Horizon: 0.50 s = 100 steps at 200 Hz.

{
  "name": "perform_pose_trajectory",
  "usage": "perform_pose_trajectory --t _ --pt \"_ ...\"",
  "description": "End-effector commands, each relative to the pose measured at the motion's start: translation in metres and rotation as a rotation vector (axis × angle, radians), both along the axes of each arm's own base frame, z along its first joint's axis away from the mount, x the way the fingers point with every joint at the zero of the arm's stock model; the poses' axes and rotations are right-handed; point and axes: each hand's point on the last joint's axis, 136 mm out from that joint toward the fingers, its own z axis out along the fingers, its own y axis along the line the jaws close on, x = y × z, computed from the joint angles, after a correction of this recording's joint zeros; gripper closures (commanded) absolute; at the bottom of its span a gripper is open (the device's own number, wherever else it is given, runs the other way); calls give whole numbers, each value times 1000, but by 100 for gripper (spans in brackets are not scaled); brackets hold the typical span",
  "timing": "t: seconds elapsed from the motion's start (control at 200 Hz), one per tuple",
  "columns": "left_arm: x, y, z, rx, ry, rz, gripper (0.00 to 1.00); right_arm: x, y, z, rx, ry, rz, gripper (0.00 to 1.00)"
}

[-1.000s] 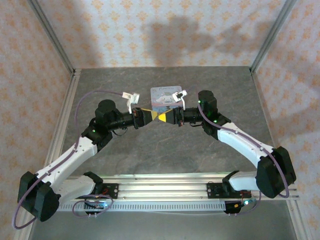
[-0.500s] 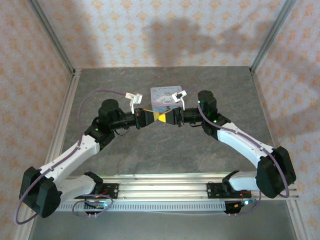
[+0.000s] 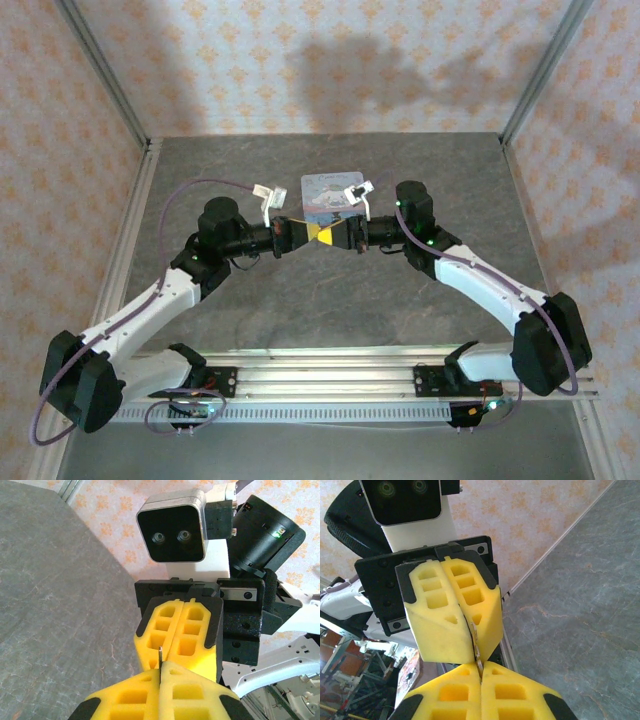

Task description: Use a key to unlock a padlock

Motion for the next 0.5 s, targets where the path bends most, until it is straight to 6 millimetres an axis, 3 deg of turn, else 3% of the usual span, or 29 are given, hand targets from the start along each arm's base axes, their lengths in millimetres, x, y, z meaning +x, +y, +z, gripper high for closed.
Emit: perform_pose_trajectory --t 0.0,0.065,0.235,0.495 --pt "-5 -8 5 2 -19 -34 100 4 2 11 3 -60 -23 100" --pt "-1 -7 1 5 -9 -9 100 8 2 7 -12 -53 -45 99" --pt "5 -5 -8 21 16 24 100 18 1 -2 -59 -32 -101 75" --pt "3 -3 -15 100 -26 9 100 14 -8 1 -112 -59 -112 64"
